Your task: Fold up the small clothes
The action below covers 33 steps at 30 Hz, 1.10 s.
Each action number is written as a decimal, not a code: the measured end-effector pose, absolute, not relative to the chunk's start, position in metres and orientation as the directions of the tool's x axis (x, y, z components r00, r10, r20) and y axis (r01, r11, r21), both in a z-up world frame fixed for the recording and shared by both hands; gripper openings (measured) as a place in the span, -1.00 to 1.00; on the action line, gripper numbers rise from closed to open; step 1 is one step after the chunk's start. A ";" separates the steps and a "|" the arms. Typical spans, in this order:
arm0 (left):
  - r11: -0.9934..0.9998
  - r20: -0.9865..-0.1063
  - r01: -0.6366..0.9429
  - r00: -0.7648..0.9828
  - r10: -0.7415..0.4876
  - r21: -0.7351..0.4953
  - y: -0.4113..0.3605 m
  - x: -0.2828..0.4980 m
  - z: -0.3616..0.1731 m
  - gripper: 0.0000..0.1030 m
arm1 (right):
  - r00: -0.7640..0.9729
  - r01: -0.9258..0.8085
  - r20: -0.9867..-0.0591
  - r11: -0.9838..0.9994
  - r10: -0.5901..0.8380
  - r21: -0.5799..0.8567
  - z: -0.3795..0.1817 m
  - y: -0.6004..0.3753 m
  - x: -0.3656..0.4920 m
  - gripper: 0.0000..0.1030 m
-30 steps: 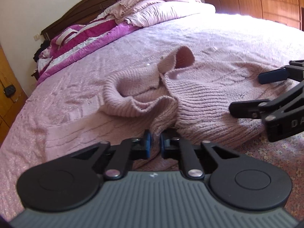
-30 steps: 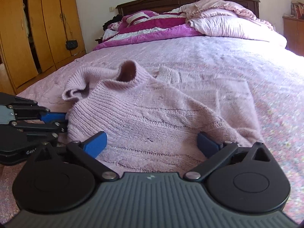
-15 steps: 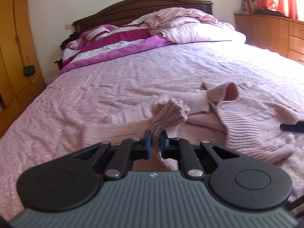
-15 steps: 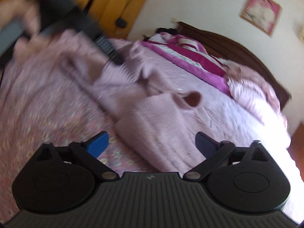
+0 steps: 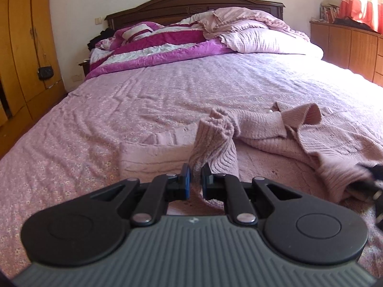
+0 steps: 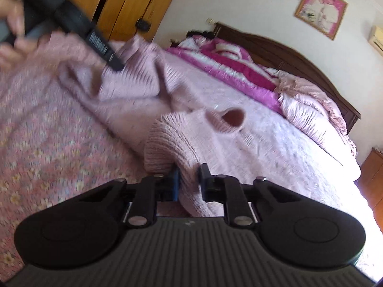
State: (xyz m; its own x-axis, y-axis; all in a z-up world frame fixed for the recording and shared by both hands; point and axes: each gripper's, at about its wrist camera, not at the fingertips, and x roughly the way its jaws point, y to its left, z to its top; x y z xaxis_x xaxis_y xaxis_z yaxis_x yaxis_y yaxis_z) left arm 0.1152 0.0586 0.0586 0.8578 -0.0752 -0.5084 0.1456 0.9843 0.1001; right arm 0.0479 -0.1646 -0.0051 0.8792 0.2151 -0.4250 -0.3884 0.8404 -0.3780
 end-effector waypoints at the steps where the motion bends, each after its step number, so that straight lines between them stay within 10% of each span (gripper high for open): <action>1: 0.985 -0.501 0.135 0.863 -0.066 0.103 0.060 0.116 0.060 -0.78 | 0.887 -0.372 -0.409 0.857 0.215 -0.357 -0.001 -0.170 0.049 -0.72; 15: 0.977 -0.405 0.017 0.912 0.071 0.211 0.084 0.159 0.079 -0.80 | 0.960 -0.134 -0.278 0.924 0.031 -0.359 0.055 -0.237 0.122 -0.80; 26: 0.950 -0.528 -0.020 0.827 0.191 0.311 0.104 0.239 0.021 -0.75 | 0.878 -0.175 -0.479 0.928 -0.004 -0.328 0.001 -0.265 0.218 -0.75; 27: 0.952 -0.541 -0.031 0.817 0.199 0.303 0.109 0.243 0.018 -0.75 | 0.878 -0.156 -0.478 0.945 -0.001 -0.288 -0.002 -0.270 0.220 -0.67; 29: 0.968 -0.559 -0.040 0.810 0.177 0.249 0.123 0.245 0.017 -0.73 | 0.882 -0.116 -0.472 0.976 0.016 -0.183 0.001 -0.285 0.225 0.14; 33: 0.983 -0.576 -0.067 0.803 0.155 0.170 0.135 0.244 0.027 -0.55 | 0.886 -0.008 -0.463 0.995 -0.038 -0.097 0.009 -0.312 0.228 0.39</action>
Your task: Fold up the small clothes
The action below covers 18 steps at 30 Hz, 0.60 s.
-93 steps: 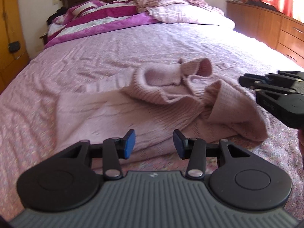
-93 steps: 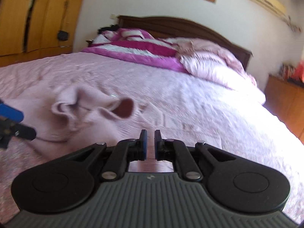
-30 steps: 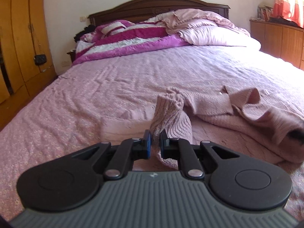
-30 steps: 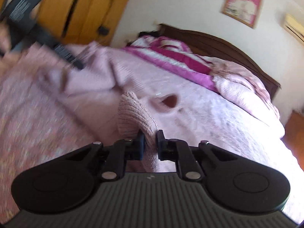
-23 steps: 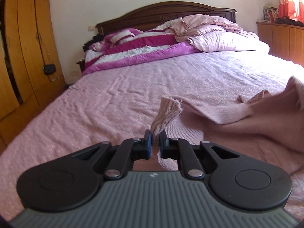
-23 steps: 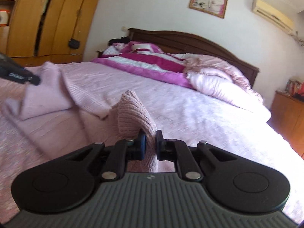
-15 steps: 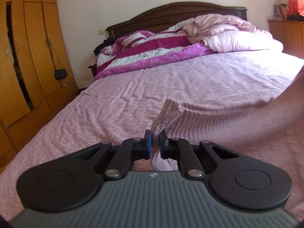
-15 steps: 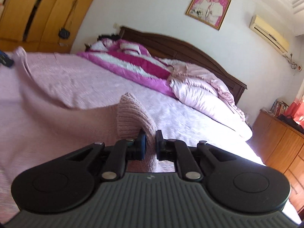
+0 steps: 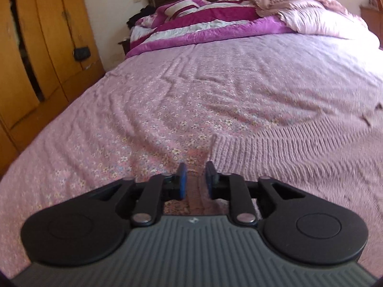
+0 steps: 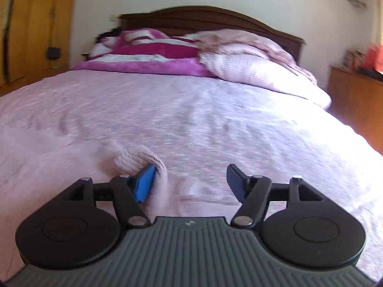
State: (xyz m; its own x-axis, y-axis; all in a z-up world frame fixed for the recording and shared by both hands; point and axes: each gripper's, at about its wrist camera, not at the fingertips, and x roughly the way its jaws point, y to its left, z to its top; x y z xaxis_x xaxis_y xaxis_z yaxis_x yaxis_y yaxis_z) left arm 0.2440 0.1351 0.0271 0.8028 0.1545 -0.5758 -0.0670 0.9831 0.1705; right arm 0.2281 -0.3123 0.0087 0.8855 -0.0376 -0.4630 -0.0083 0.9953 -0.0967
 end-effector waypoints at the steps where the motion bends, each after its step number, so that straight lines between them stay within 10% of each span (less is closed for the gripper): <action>1: 0.986 -0.579 -0.065 0.803 0.143 0.153 0.136 0.241 0.030 -0.55 | 0.884 0.009 -0.465 0.995 -0.055 -0.100 0.010 -0.317 0.229 0.39; 12: 0.997 -0.612 0.010 0.790 0.036 0.072 0.130 0.208 0.043 -0.20 | 0.870 -0.015 -0.494 0.999 -0.001 -0.028 0.018 -0.333 0.216 0.36; 18: 0.997 -0.633 -0.017 0.772 0.058 0.070 0.129 0.205 0.028 -0.20 | 0.839 -0.051 -0.541 0.998 0.055 0.023 0.005 -0.338 0.218 -0.34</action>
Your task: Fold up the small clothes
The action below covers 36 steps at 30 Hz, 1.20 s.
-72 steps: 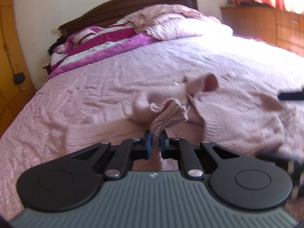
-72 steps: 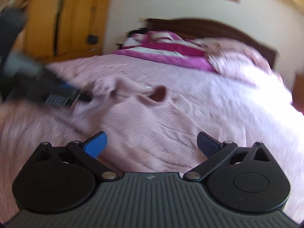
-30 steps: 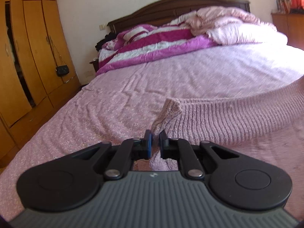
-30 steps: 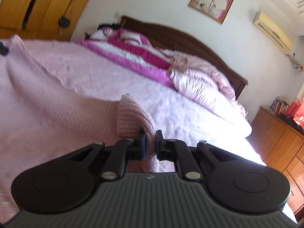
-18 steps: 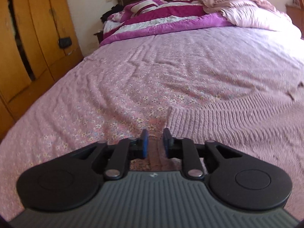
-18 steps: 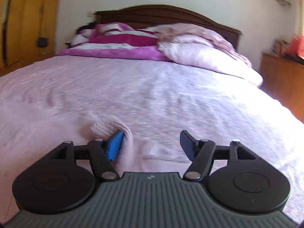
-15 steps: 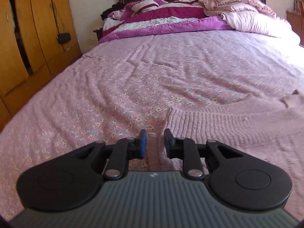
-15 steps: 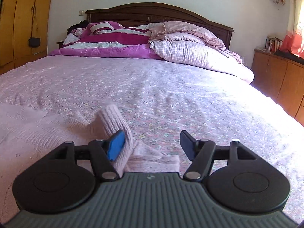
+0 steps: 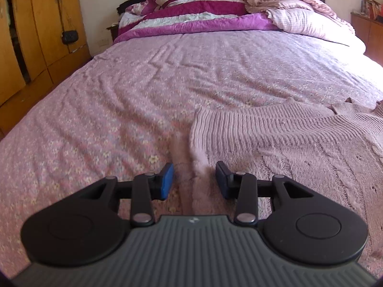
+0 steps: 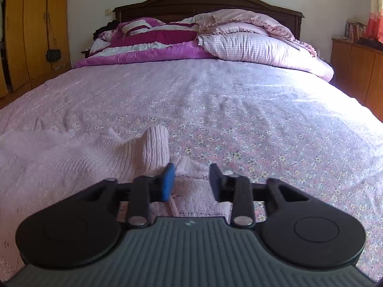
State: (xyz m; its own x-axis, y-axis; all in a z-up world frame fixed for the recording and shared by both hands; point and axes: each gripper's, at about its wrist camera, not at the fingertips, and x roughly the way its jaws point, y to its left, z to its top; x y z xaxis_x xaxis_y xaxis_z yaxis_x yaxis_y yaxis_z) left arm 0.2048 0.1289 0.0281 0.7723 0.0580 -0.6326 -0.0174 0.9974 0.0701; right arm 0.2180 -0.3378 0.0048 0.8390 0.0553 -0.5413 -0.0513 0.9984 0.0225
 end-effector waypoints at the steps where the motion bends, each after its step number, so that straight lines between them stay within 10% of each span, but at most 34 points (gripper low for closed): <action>1: 0.998 -0.633 -0.025 0.772 0.057 0.060 0.129 0.205 0.027 -0.20 | 0.837 -0.062 -0.542 0.997 0.072 0.036 0.005 -0.337 0.219 -0.35; 7: 0.997 -0.627 -0.057 0.775 0.078 0.053 0.127 0.210 0.023 -0.20 | 0.799 -0.084 -0.573 0.977 0.182 0.193 0.004 -0.333 0.237 -0.35; 19: 0.991 -0.539 -0.060 0.835 0.116 0.120 0.115 0.197 0.010 -0.19 | 0.785 -0.233 -0.607 0.967 0.122 -0.107 0.010 -0.270 0.211 -0.52; 23: 0.998 -0.549 -0.059 0.834 0.061 0.020 0.130 0.197 0.009 -0.19 | 0.786 -0.194 -0.613 0.972 0.076 -0.129 0.012 -0.273 0.225 0.08; 26: 0.997 -0.556 -0.058 0.831 0.020 -0.050 0.140 0.199 0.008 -0.18 | 0.774 -0.182 -0.627 0.979 0.084 -0.094 0.007 -0.282 0.238 0.16; 30: 0.995 -0.554 -0.057 0.833 0.004 -0.077 0.143 0.199 0.007 -0.17 | 0.766 -0.187 -0.621 0.982 0.165 0.030 0.006 -0.290 0.239 -0.66; 36: 0.996 -0.549 -0.057 0.836 0.011 -0.067 0.140 0.198 0.006 -0.17 | 0.856 -0.150 -0.497 0.988 0.142 0.025 0.037 -0.302 0.219 -0.79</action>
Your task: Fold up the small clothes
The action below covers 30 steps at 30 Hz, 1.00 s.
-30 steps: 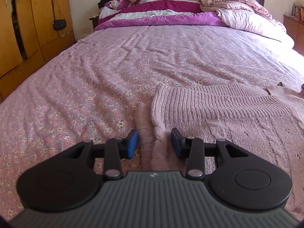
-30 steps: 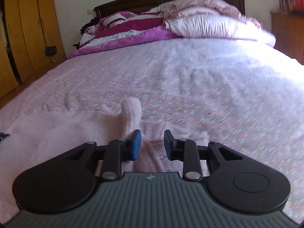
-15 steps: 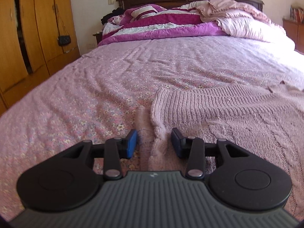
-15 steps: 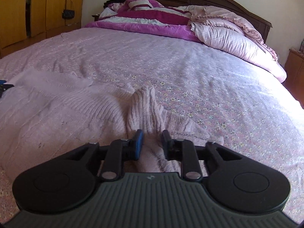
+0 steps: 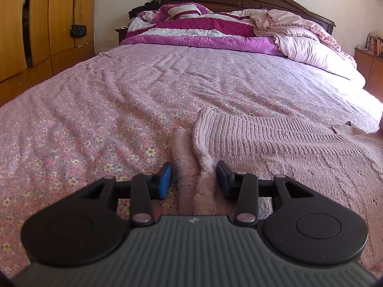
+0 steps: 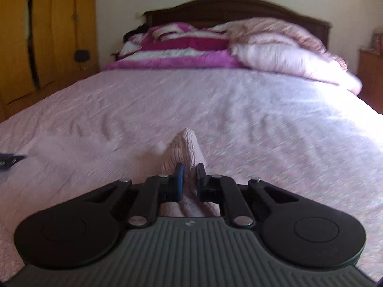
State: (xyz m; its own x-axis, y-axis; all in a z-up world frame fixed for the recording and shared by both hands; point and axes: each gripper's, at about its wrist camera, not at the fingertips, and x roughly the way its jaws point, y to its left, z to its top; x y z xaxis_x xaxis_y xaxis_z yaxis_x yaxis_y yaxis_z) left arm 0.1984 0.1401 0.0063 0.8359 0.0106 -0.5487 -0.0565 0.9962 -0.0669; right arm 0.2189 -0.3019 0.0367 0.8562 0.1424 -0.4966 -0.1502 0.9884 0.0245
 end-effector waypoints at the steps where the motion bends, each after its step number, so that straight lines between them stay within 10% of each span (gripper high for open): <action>1: 0.996 -0.549 -0.057 0.836 0.011 -0.066 0.140 0.198 0.006 -0.17 | 0.867 -0.111 -0.489 0.994 0.096 -0.002 0.039 -0.307 0.220 -0.79; 15: 0.996 -0.547 -0.057 0.837 0.012 -0.064 0.139 0.198 0.006 -0.17 | 0.793 0.040 -0.596 0.987 -0.125 -0.153 0.012 -0.320 0.249 -0.75; 26: 0.989 -0.573 -0.098 0.819 0.019 -0.107 0.165 0.191 0.024 0.14 | 0.782 0.110 -0.621 0.993 -0.053 0.053 -0.017 -0.335 0.212 0.41; 30: 0.983 -0.585 -0.097 0.811 -0.013 -0.157 0.175 0.174 0.039 0.10 | 0.783 0.202 -0.622 0.953 -0.020 0.224 -0.015 -0.360 0.204 0.55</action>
